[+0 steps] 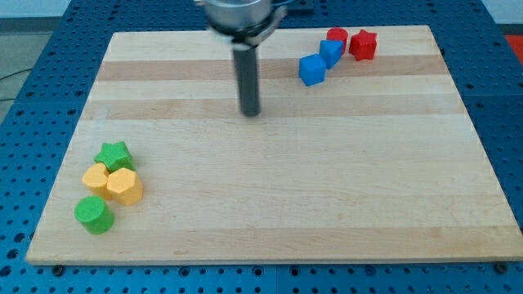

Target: Move the arm towards the top right of the board

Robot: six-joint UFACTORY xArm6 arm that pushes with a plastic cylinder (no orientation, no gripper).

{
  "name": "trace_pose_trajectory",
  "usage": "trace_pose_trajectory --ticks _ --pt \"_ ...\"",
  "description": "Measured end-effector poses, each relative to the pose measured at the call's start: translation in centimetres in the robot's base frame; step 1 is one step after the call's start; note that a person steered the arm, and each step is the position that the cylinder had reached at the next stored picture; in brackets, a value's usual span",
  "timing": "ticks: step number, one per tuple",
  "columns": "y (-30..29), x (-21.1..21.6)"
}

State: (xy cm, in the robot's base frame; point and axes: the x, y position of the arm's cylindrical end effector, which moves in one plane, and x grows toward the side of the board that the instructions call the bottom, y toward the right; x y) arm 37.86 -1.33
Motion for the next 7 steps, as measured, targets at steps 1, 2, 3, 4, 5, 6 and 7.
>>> trace_pose_trajectory --ticks 1,2,3,4,5,6,7 --pt "8.4 -1.3" --pt "14.1 0.7" --pt "16.5 -2.5" --pt "16.3 -7.9" --pt "16.3 -7.9" --pt "18.5 -8.7" --pt "28.1 -10.6"
